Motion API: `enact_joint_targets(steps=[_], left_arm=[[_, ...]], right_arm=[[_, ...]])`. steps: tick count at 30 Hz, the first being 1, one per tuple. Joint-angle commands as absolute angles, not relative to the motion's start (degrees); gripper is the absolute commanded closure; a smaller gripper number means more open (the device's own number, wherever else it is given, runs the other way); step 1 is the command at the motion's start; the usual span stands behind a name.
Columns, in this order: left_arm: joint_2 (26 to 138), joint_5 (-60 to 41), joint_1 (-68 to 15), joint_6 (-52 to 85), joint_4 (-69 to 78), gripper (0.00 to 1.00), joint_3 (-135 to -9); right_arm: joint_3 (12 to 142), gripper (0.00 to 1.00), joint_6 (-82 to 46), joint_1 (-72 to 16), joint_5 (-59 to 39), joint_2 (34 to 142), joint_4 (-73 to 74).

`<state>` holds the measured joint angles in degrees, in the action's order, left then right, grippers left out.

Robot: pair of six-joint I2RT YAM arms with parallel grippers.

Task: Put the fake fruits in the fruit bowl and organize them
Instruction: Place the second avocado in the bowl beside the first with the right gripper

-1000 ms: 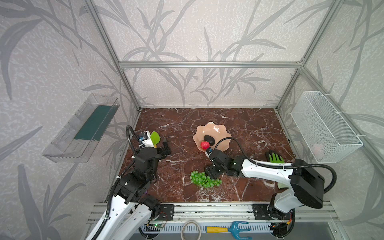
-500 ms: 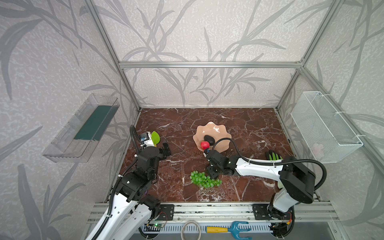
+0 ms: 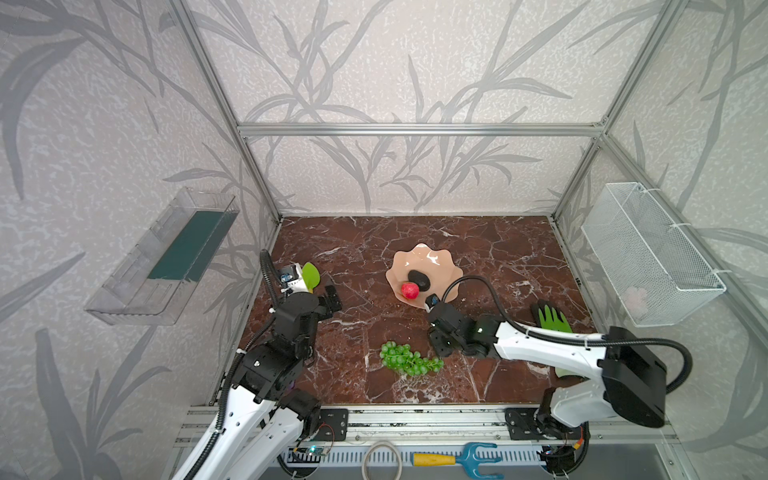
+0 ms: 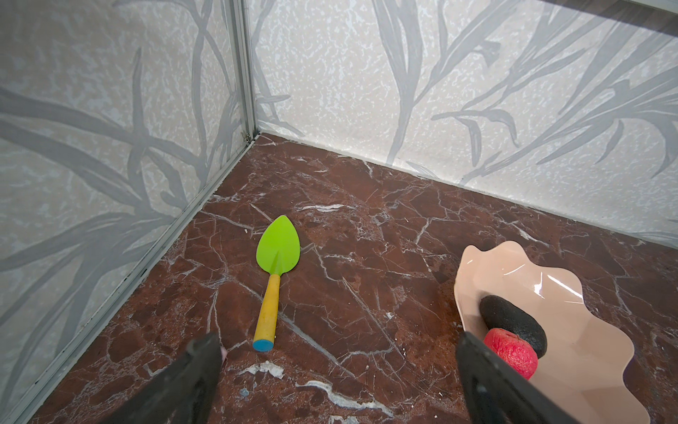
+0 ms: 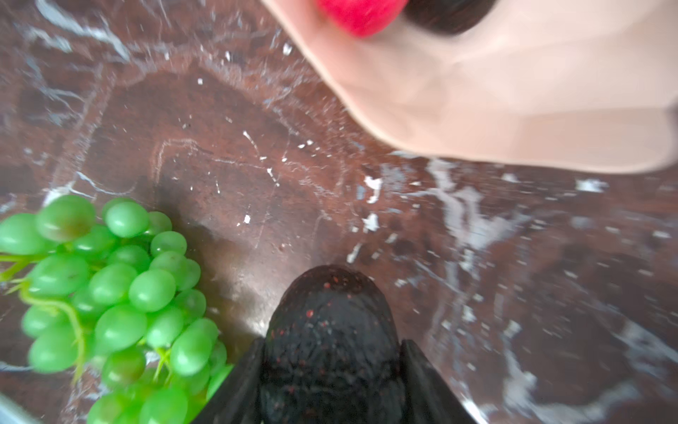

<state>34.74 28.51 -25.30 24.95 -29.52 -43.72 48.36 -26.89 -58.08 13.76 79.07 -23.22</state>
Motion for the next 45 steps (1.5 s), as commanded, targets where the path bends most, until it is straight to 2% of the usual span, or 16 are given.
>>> enact_joint_targets(steps=[1, 4, 8, 17, 26, 32, 37, 45], left_arm=[[34.37, 30.22, -24.78, 24.51, -29.88, 0.01, -43.21], [34.43, 30.06, -24.53, 24.45, -29.88, 0.01, -43.20], [34.28, 29.67, -24.38, 24.86, -30.21, 0.01, -43.16], [31.70, 29.83, -24.26, 25.42, -33.60, 0.01, -43.54], [30.03, 30.47, -24.07, 25.18, -36.10, 0.01, -44.33], [29.53, 30.65, -24.08, 24.87, -36.71, 0.01, -44.64], [29.44, 30.94, -23.98, 24.21, -36.85, 0.01, -44.82], [28.93, 31.29, -23.96, 23.58, -37.04, 0.01, -44.91]], right_arm=[[47.03, 0.58, -27.82, -58.29, 20.56, 71.00, -27.71], [48.28, 0.58, -25.82, -55.75, 20.72, 66.58, -28.45], [51.75, 0.58, -21.71, -47.97, 15.39, 67.38, -24.27], [64.20, 0.58, -15.82, -37.20, 7.68, 84.76, -15.31], [69.35, 0.58, -16.71, -34.63, 8.03, 99.58, -8.66], [69.01, 0.58, -18.02, -33.93, 7.93, 103.58, -6.37], [69.51, 0.53, -18.80, -33.72, 7.57, 105.53, -5.70], [69.52, 0.36, -19.95, -33.26, 7.03, 104.83, -5.43]])
